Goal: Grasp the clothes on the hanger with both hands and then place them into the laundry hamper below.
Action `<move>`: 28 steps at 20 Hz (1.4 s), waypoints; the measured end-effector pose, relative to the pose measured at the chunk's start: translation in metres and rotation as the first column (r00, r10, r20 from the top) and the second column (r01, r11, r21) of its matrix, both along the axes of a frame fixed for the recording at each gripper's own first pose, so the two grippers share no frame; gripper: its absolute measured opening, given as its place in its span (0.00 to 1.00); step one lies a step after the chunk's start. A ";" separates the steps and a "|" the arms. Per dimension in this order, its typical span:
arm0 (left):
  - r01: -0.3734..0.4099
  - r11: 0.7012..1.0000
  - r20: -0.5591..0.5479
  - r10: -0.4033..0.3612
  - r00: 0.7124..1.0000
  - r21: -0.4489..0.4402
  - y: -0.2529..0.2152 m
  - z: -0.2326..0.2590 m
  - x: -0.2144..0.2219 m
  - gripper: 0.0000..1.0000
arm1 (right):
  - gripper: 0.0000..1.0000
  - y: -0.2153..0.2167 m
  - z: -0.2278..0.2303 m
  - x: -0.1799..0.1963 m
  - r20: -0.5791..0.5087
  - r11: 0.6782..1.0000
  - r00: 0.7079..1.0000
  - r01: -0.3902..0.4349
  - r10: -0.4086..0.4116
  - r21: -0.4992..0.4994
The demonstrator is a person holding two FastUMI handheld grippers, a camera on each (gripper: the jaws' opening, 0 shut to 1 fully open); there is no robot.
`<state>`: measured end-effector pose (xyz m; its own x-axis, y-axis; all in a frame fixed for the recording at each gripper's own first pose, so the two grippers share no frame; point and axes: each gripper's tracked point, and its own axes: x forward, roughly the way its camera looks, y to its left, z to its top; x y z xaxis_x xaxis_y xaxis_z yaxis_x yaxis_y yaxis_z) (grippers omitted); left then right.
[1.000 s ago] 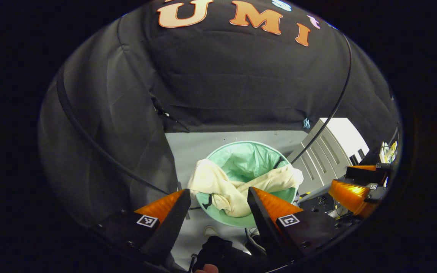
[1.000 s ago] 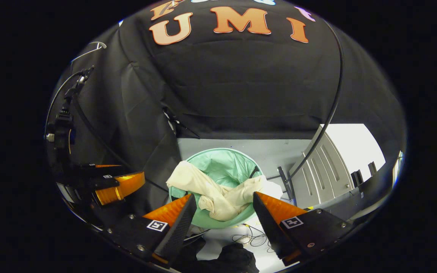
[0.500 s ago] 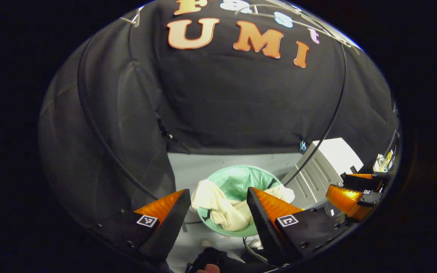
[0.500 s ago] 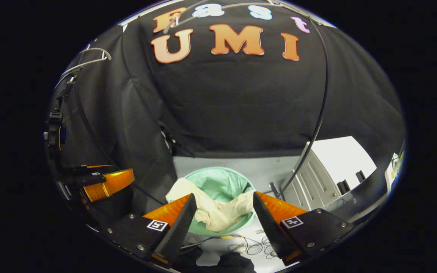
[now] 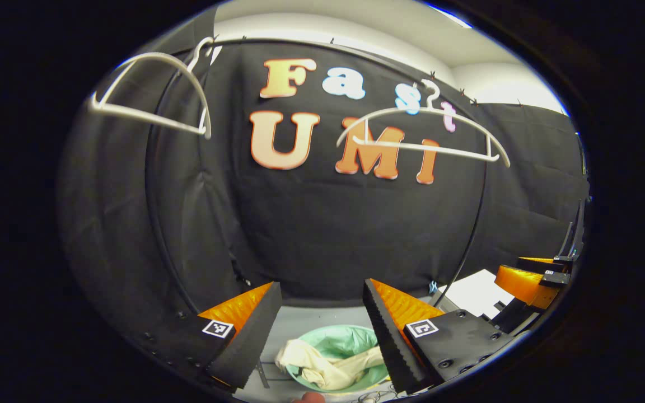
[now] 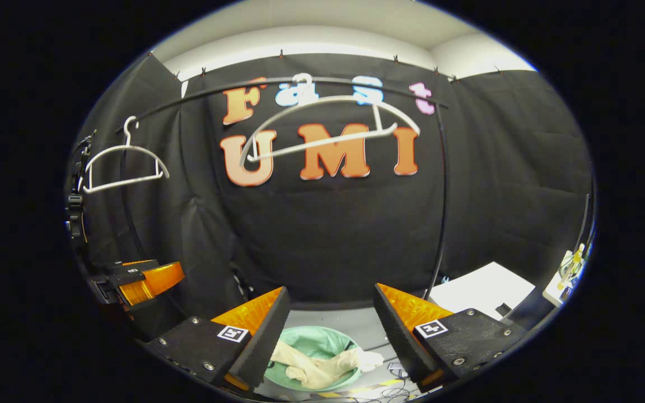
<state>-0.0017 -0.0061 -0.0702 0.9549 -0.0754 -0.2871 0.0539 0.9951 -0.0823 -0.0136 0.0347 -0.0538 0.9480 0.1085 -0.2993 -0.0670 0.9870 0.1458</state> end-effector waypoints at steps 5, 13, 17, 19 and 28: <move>0.021 1.000 0.148 -0.018 0.989 -0.014 -0.012 0.072 0.002 1.00 | 0.93 -0.029 0.062 -0.006 0.116 0.997 0.990 0.073 -0.074 0.013; 0.036 0.999 0.231 -0.029 0.972 -0.025 -0.020 0.106 0.007 0.92 | 0.92 -0.069 0.124 -0.005 0.251 0.987 0.956 0.160 -0.151 -0.016; 0.032 0.999 0.248 -0.026 0.968 -0.022 -0.021 0.110 0.011 1.00 | 0.97 -0.069 0.128 -0.006 0.275 0.987 0.950 0.162 -0.150 -0.022; 0.027 0.999 0.255 -0.021 0.967 -0.023 -0.022 0.113 0.017 0.96 | 0.90 -0.070 0.129 -0.003 0.282 0.987 0.948 0.162 -0.149 -0.024; 0.023 0.999 0.272 -0.014 0.962 -0.028 -0.025 0.117 0.027 1.00 | 1.00 -0.066 0.120 0.006 0.280 0.988 0.952 0.143 -0.122 -0.055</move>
<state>0.0249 -0.0307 0.0469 0.9950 -0.0987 -0.0142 0.0970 0.9910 -0.0922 -0.0081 -0.0318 0.0664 0.9990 -0.0358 -0.0274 0.0375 0.9971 0.0664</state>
